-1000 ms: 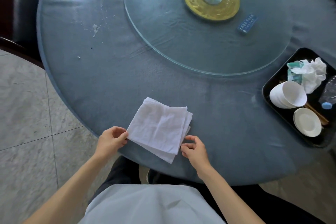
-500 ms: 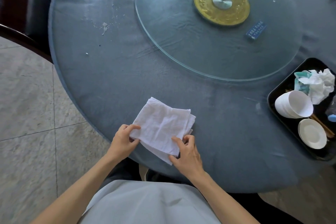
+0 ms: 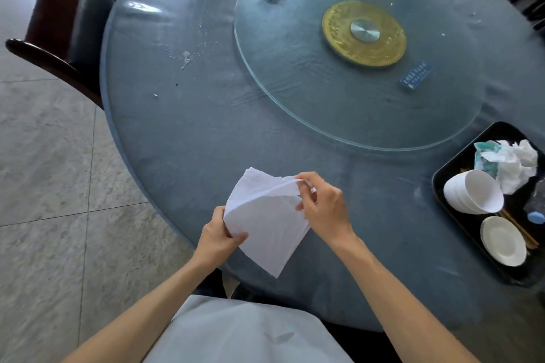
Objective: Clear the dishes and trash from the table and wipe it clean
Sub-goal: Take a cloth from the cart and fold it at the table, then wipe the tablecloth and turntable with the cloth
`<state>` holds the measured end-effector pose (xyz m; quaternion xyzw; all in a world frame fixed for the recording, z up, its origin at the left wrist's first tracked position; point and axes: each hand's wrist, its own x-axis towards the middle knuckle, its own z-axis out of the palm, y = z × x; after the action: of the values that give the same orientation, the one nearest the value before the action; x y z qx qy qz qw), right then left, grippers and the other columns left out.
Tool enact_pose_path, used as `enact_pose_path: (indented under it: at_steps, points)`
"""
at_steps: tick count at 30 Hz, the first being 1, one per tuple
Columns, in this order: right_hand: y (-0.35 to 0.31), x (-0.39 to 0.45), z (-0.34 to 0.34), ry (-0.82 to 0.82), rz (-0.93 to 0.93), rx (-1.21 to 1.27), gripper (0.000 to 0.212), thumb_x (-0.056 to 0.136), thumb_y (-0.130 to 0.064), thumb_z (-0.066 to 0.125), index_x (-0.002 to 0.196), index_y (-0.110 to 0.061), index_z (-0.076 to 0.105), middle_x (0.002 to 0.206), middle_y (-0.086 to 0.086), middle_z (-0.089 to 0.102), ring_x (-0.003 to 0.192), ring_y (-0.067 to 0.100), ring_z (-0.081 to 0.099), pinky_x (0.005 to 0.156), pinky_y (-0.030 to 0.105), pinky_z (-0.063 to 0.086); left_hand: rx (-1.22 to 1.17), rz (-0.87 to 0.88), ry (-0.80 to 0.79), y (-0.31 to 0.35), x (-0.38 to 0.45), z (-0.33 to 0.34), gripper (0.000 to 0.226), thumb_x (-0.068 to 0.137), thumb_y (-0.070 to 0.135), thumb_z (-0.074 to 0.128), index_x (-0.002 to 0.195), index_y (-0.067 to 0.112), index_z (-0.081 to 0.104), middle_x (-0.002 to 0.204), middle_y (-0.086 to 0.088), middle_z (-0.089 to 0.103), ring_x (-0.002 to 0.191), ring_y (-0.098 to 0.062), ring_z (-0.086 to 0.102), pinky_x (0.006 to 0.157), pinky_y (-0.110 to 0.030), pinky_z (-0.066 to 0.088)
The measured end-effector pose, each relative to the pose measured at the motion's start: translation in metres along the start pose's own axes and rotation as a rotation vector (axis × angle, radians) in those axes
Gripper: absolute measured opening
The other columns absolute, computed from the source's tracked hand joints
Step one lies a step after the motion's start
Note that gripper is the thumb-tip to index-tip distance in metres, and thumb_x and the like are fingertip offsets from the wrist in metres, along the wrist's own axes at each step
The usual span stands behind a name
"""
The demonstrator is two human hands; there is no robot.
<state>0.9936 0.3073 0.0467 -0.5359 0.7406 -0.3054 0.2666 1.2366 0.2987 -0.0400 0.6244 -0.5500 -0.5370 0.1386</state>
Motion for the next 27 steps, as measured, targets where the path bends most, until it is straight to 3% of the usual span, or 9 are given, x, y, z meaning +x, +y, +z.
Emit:
enact_pose_path:
  at_steps: [2, 6, 9, 15, 19, 23, 27]
  points:
    - [-0.009, 0.017, -0.012, 0.015, -0.026, -0.002, 0.013, 0.105, -0.017, 0.056, 0.105, -0.02, 0.069, 0.065, -0.011, 0.065, 0.06, 0.003, 0.071, 0.058, 0.021, 0.053, 0.009, 0.012, -0.023, 0.001, -0.001, 0.01, 0.04, 0.079, 0.017, 0.08, 0.112, 0.019, 0.057, 0.096, 0.004, 0.07, 0.087, -0.013, 0.067, 0.073, -0.027, 0.053]
    - [-0.012, 0.044, -0.029, 0.016, -0.064, 0.007, 0.016, 0.106, -0.018, 0.055, 0.109, -0.019, 0.07, 0.083, -0.001, 0.07, 0.066, 0.007, 0.075, 0.063, 0.037, 0.062, 0.088, 0.049, -0.038, 0.001, -0.001, 0.018, 0.013, 0.085, 0.018, 0.074, 0.091, 0.025, 0.065, 0.087, 0.009, 0.071, 0.08, -0.007, 0.068, 0.078, -0.029, 0.055]
    - [-0.014, 0.069, -0.045, 0.005, -0.103, -0.007, 0.017, 0.105, -0.013, 0.057, 0.11, -0.014, 0.074, 0.104, 0.008, 0.069, 0.071, 0.008, 0.074, 0.065, 0.034, 0.063, 0.095, 0.11, -0.005, 0.008, 0.007, 0.003, 0.008, 0.083, 0.021, 0.073, 0.082, 0.028, 0.072, 0.077, 0.012, 0.073, 0.07, -0.003, 0.069, 0.072, -0.026, 0.054]
    - [-0.02, 0.126, -0.081, 0.05, -0.127, -0.086, 0.018, 0.098, -0.006, 0.065, 0.104, -0.016, 0.079, 0.095, 0.002, 0.072, 0.077, 0.018, 0.075, 0.082, 0.039, 0.062, 0.153, 0.294, 0.235, 0.053, 0.046, -0.074, 0.011, 0.085, 0.011, 0.075, 0.086, 0.02, 0.082, 0.068, 0.015, 0.071, 0.069, -0.004, 0.065, 0.064, -0.011, 0.045]
    - [-0.03, 0.147, -0.095, 0.058, -0.129, -0.088, 0.021, 0.096, -0.008, 0.064, 0.104, -0.021, 0.078, 0.083, -0.002, 0.075, 0.078, 0.013, 0.073, 0.084, 0.027, 0.058, 0.272, 0.461, 0.373, 0.091, 0.068, -0.13, 0.009, 0.085, 0.012, 0.08, 0.092, 0.015, 0.083, 0.077, -0.001, 0.07, 0.071, -0.019, 0.063, 0.065, -0.015, 0.042]
    - [-0.034, 0.145, -0.094, 0.143, -0.133, -0.029, 0.017, 0.095, -0.013, 0.067, 0.102, -0.024, 0.079, 0.083, -0.007, 0.074, 0.071, -0.013, 0.065, 0.069, 0.002, 0.044, 0.411, 0.662, 0.488, 0.113, 0.061, -0.156, 0.014, 0.084, 0.011, 0.08, 0.095, 0.02, 0.083, 0.084, 0.0, 0.072, 0.071, -0.022, 0.069, 0.066, -0.032, 0.055]
    - [0.003, 0.111, -0.076, 0.185, -0.084, 0.029, 0.019, 0.092, -0.005, 0.069, 0.098, -0.019, 0.08, 0.092, -0.005, 0.076, 0.076, -0.001, 0.068, 0.07, 0.0, 0.045, 0.571, 0.799, 0.547, 0.086, 0.028, -0.133, 0.021, 0.085, 0.022, 0.062, 0.092, 0.022, 0.082, 0.09, 0.002, 0.071, 0.08, -0.021, 0.067, 0.062, -0.033, 0.054]
